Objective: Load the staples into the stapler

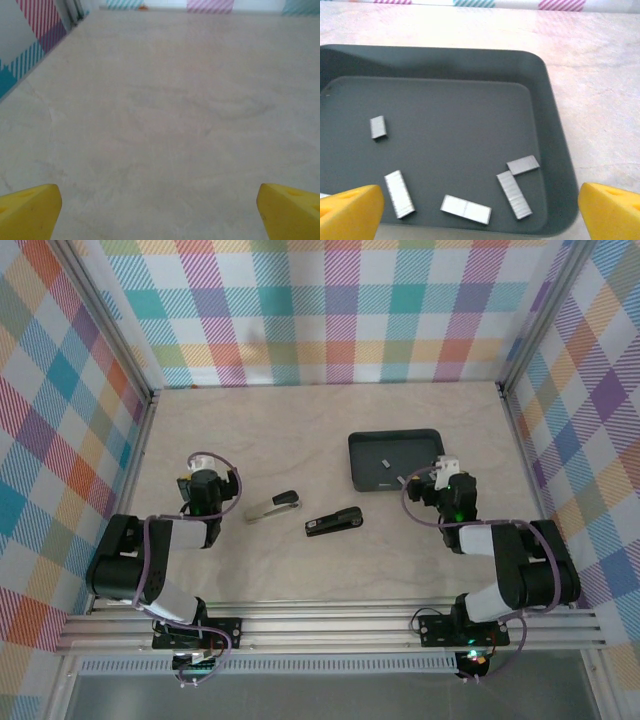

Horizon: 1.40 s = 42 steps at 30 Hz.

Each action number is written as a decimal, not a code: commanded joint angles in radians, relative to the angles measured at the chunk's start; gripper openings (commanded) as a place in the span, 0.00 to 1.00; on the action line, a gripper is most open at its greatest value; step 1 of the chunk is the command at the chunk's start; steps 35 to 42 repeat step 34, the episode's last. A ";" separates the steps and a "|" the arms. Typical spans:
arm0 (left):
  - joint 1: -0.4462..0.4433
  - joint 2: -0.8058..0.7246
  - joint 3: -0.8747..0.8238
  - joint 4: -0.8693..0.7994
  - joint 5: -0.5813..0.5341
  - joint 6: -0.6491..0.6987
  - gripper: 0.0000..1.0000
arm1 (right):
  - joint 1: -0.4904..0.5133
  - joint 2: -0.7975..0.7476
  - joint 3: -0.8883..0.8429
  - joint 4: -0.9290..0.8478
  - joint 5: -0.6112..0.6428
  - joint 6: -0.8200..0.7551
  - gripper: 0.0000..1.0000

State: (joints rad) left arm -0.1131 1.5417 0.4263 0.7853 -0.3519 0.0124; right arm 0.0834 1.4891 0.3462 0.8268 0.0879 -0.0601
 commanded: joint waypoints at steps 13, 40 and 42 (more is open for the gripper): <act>0.019 0.016 -0.023 0.046 0.074 -0.027 1.00 | -0.083 0.047 0.073 -0.014 -0.129 0.066 0.99; 0.019 0.015 -0.024 0.045 0.075 -0.028 1.00 | -0.082 0.048 0.073 -0.013 -0.129 0.066 0.99; 0.019 0.015 -0.024 0.045 0.075 -0.028 1.00 | -0.082 0.048 0.073 -0.013 -0.129 0.066 0.99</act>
